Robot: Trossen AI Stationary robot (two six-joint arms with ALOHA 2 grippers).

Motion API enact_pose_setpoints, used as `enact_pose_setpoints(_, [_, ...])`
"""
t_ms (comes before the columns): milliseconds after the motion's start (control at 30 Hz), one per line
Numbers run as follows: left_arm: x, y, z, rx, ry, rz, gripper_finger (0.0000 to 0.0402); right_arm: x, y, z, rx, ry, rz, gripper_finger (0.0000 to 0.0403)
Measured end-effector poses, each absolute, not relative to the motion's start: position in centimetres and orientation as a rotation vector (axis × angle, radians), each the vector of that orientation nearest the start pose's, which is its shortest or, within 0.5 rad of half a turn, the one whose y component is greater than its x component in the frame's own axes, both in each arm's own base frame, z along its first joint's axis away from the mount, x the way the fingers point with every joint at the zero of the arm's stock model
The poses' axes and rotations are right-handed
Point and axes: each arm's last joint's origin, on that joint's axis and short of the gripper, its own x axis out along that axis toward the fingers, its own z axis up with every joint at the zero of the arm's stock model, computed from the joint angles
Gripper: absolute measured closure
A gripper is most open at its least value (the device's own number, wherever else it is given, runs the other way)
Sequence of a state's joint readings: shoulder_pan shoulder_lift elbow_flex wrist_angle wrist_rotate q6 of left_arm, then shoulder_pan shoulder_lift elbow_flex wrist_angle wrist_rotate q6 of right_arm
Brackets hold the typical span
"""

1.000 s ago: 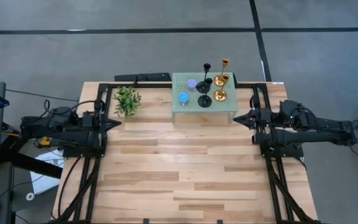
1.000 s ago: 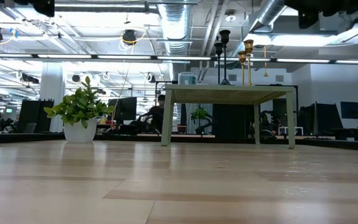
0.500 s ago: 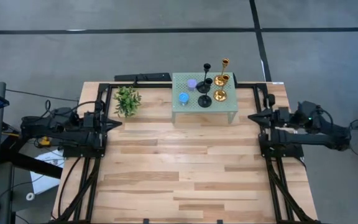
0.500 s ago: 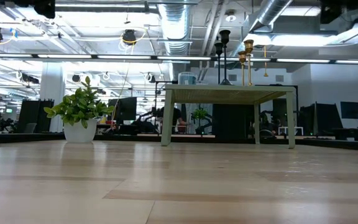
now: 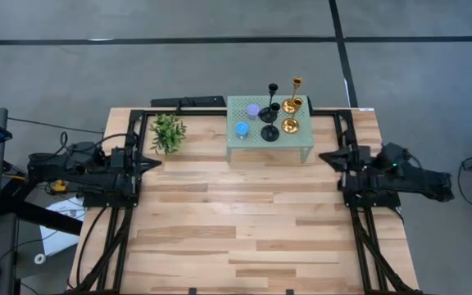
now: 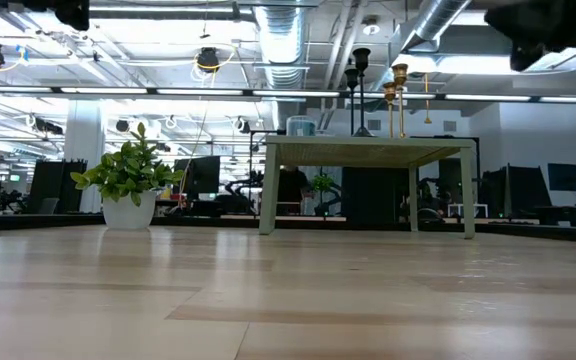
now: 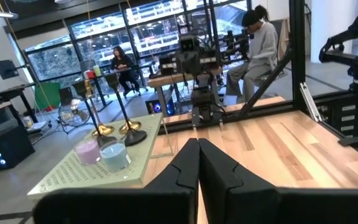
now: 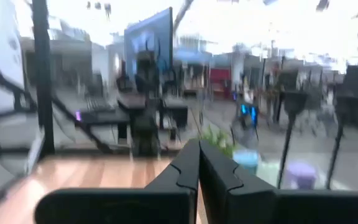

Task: Pick & Place candle stick holders
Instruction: Return to Home Position

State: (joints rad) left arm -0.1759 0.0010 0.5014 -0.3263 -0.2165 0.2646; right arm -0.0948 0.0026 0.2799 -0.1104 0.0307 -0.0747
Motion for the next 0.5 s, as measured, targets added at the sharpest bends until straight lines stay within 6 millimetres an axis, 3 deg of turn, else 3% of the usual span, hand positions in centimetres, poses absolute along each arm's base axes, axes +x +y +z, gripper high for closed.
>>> enact_pose_setpoints(300, [5.5, -0.3, 26.6, 0.220, -0.125, 0.058, 0.0395, 9.2, -1.0, 19.3, -0.059, -0.156, -0.127, 0.0403])
enact_pose_setpoints(500, [6.5, -0.5, 25.0, 0.208, -0.115, 0.056, 0.0396, 9.6, -1.0, 17.9, -0.022, -0.132, -0.120, 0.0403])
